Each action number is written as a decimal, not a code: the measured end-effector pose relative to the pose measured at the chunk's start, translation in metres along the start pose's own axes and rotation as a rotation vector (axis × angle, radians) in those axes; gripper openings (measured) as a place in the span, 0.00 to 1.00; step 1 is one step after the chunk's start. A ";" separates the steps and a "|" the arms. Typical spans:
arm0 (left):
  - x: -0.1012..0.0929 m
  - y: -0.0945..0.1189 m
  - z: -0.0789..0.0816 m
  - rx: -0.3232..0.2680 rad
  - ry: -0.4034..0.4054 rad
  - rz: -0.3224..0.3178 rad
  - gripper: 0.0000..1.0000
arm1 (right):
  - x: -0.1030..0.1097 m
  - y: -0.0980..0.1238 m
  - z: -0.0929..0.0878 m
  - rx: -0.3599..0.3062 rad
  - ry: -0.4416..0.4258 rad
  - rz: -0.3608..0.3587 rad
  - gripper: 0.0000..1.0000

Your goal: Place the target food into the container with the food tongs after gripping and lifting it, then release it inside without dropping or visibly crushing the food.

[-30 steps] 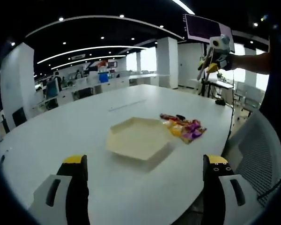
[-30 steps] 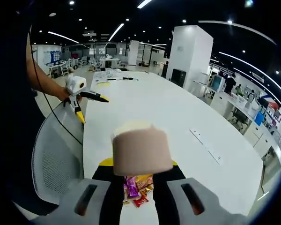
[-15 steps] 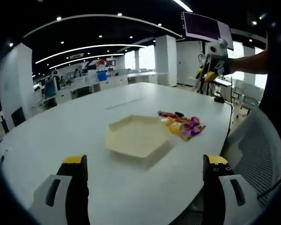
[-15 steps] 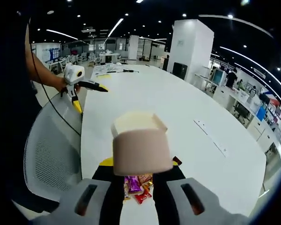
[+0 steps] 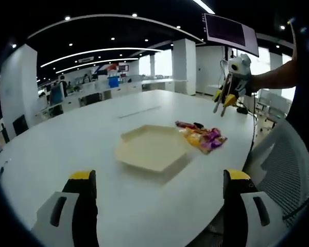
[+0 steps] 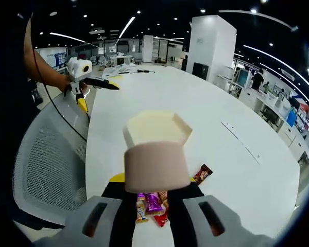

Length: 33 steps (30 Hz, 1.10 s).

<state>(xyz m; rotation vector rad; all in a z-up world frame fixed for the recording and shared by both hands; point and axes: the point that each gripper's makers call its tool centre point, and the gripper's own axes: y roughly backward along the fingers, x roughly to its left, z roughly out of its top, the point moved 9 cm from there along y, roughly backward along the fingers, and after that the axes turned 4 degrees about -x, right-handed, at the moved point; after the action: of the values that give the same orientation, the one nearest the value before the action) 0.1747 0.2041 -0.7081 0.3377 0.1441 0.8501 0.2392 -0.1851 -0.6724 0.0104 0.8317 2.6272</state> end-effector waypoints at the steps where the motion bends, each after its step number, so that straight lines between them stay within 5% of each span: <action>1: 0.000 0.000 -0.001 0.005 0.002 0.001 1.00 | 0.000 -0.001 -0.002 0.003 -0.002 0.000 0.21; 33: -0.001 -0.003 -0.009 0.057 0.044 -0.031 0.99 | 0.003 -0.048 -0.055 0.134 -0.019 -0.003 0.20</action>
<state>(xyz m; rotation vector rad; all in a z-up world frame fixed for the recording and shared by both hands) 0.1734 0.2033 -0.7177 0.3691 0.2140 0.8238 0.2472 -0.1789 -0.7449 0.0697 0.9983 2.5598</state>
